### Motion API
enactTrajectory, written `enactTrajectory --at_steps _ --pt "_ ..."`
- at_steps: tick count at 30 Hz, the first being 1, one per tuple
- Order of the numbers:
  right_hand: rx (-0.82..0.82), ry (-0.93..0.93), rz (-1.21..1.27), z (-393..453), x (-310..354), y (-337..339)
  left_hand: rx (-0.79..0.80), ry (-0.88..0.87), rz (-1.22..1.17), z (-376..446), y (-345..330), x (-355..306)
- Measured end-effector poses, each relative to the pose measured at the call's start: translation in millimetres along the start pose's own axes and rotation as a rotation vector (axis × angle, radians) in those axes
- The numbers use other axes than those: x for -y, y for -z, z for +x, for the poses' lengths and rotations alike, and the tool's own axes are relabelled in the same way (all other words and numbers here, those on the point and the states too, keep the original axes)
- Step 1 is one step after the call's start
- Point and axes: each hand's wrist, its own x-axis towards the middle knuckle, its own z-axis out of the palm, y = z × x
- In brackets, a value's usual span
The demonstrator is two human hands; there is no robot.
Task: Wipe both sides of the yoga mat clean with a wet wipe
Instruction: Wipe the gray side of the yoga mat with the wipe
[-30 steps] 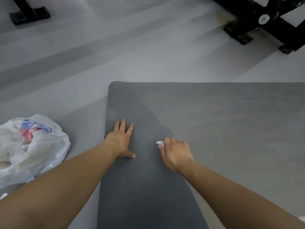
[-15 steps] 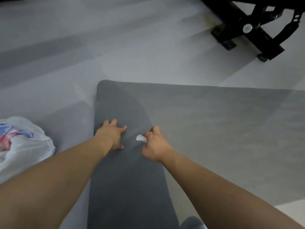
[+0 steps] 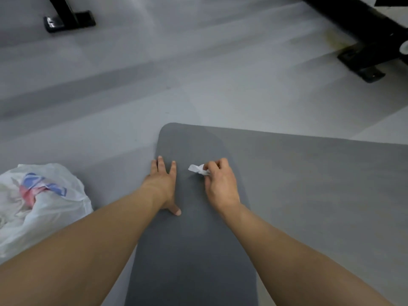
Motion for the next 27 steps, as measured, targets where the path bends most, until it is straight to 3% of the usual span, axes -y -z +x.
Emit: enactTrajectory --at_steps 2,7,10,13,19,22,24,27 --pt "-0.027 0.016 0.016 4.4 -0.3 -3.7 0.005 0.002 0.036 1.8 1.6 2.8" --pt "0.024 0.028 -0.229 -16.3 -6.2 -4.1 -0.047 -0.026 0.171 1.4 7.6 -2.6" --pt "0.072 0.014 -0.180 -11.0 -13.1 -9.0 -0.082 -0.053 0.161 1.9 14.5 -5.6" --pt "0.112 0.024 -0.073 0.8 -12.5 -12.5 -0.078 -0.037 0.052 4.0 16.7 -9.3" --pt "0.093 0.074 -0.131 9.1 -27.7 -21.2 -0.020 -0.035 -0.124 10.3 10.7 -4.1" --pt "-0.026 0.032 -0.117 35.8 -38.6 -18.0 -0.004 -0.010 -0.038 15.0 11.3 -11.0" --pt "-0.174 -0.051 -0.134 61.1 -42.7 -15.6 -0.004 -0.008 -0.024 18.1 9.2 -11.6" --pt "-0.256 -0.211 -0.093 86.2 -33.2 -23.7 0.003 -0.027 -0.078 20.4 4.7 -7.3"
